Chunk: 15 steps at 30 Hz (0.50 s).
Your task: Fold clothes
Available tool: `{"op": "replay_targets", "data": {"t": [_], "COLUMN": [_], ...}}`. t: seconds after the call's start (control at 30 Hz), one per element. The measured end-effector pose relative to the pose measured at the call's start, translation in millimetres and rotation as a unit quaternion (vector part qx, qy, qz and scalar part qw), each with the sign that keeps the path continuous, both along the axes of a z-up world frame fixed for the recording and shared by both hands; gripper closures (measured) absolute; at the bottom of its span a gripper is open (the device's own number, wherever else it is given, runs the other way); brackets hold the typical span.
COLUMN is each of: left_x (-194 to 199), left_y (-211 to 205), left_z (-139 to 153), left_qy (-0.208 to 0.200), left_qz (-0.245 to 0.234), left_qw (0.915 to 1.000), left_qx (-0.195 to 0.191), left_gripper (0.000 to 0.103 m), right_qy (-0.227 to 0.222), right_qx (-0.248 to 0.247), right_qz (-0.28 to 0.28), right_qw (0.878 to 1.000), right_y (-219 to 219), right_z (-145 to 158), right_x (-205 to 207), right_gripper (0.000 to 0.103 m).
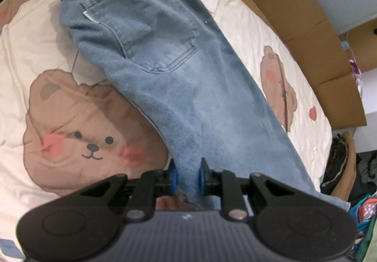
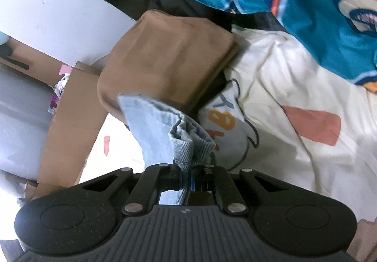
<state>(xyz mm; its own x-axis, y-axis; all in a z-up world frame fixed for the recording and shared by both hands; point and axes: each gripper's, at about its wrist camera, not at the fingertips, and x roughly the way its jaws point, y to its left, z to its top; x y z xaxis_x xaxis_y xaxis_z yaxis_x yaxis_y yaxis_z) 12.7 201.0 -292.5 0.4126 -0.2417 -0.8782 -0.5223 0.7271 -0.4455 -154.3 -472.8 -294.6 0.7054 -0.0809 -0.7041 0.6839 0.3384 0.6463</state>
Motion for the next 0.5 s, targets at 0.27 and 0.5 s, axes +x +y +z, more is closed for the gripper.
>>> {"op": "replay_targets", "data": {"t": [0.27,0.5], "left_x": [-5,-8], "left_y": [5,3], "left_z": [2,-1], "left_qy": [-0.003,-0.001], "left_qz": [-0.006,-0.014], "left_qw": [1.0,0.9999], "left_qx": [-0.001,-0.005], "left_gripper": [0.085,0.085], "right_qy": [0.011,0.029], "right_qx": [-0.007,-0.01], "right_qz": [0.005,-0.004], "right_qw": [1.0,1.0], "right_y": [5,7], "right_z": [0,1], "right_x": [-18,-30], "right_gripper": [0.098,0.098]}}
